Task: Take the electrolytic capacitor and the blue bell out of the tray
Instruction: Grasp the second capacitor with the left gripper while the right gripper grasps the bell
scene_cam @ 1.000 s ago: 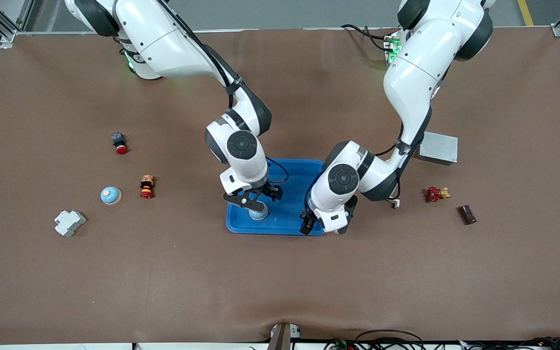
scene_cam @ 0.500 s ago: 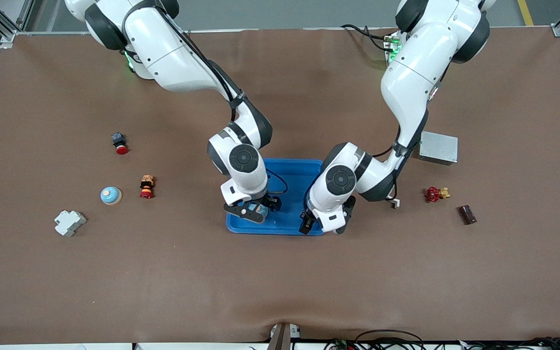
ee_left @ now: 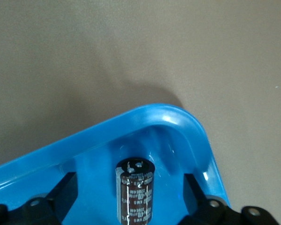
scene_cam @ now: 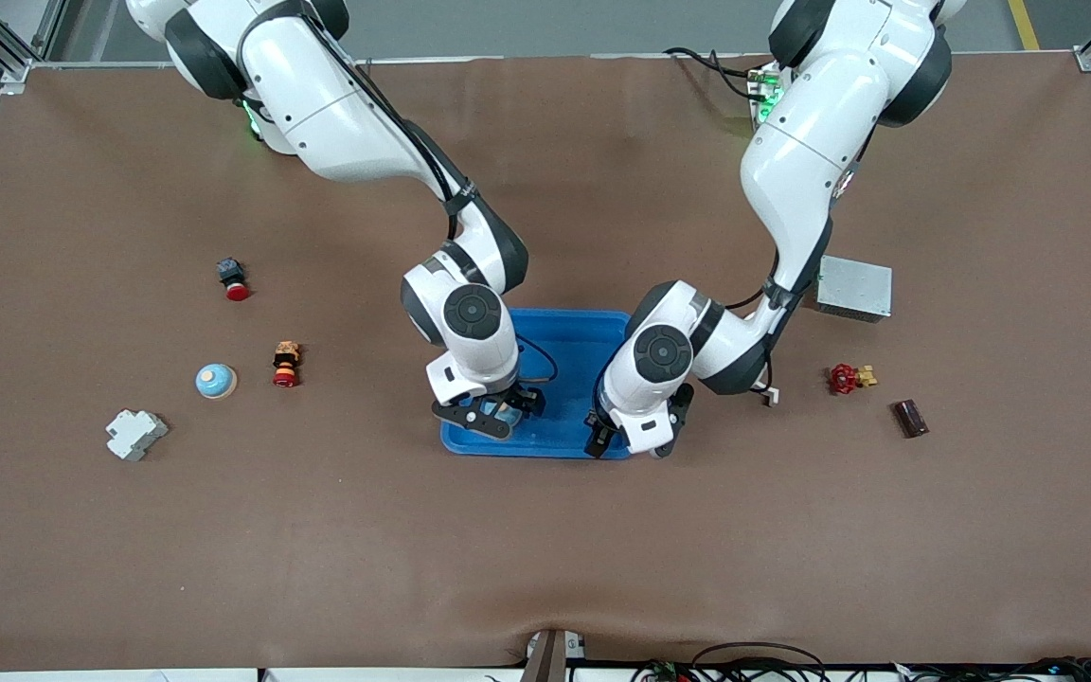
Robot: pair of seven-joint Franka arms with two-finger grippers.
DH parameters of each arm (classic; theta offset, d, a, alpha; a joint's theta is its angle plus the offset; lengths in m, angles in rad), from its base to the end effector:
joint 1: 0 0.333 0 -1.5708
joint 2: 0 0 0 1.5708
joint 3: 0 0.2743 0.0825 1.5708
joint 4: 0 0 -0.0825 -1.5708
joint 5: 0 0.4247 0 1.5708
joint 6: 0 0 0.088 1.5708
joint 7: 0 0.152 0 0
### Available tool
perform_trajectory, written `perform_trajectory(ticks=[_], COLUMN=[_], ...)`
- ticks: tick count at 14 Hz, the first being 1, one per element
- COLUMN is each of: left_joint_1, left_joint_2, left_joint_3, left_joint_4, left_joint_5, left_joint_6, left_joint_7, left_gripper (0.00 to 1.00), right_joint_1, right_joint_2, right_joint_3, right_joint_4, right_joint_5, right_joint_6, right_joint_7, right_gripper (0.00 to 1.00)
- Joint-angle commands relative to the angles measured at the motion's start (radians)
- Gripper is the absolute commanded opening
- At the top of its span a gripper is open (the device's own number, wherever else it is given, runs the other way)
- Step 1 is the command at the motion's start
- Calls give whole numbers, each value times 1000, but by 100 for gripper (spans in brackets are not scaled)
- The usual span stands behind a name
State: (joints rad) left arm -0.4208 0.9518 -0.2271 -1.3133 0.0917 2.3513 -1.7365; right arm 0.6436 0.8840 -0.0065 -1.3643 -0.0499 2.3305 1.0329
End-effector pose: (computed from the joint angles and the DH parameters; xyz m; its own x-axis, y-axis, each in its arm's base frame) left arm 0.6196 -0.4326 0.0857 0.4278 0.8946 -0.1287 0.9036 -0.4197 0.0862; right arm 0.6018 0.4430 0.0970 0.9322 -0.3532 0.0793 -0.3504 -0.9354 -0.0473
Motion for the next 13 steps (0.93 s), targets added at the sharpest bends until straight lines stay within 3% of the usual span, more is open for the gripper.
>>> perform_trajectory(ticks=[1,3,4,5,7,13], left_joint_1=[-13,-13,-13,-13,-15,-29], left_joint_2=[8,5,4,-1,-2,-5], left_joint_3=[14,14,14,14,14,14], left_joint_4=[14,16,16,16,17,17], left_joint_5=[23,22,22,22,20,22], left_joint_6=[14,14,14,14,14,14], left_joint_7=[-17,-17,-18,-18,-20,-21], left_gripper=[86,88,90,95,95,100], right_joint_1=[-5,-5,-5,-5,-9,-13], right_joint_2=[26,26,26,26,26,24], right_joint_3=[7,7,7,8,8,11], right_joint_4=[43,43,43,43,45,97], right_joint_5=[-25,-25,-24,-24,-22,-19], right_joint_6=[-17,-17,-19,-20,-20,-127], right_joint_7=[19,18,16,15,13,12], right_gripper=[100,100,80,45,0,0])
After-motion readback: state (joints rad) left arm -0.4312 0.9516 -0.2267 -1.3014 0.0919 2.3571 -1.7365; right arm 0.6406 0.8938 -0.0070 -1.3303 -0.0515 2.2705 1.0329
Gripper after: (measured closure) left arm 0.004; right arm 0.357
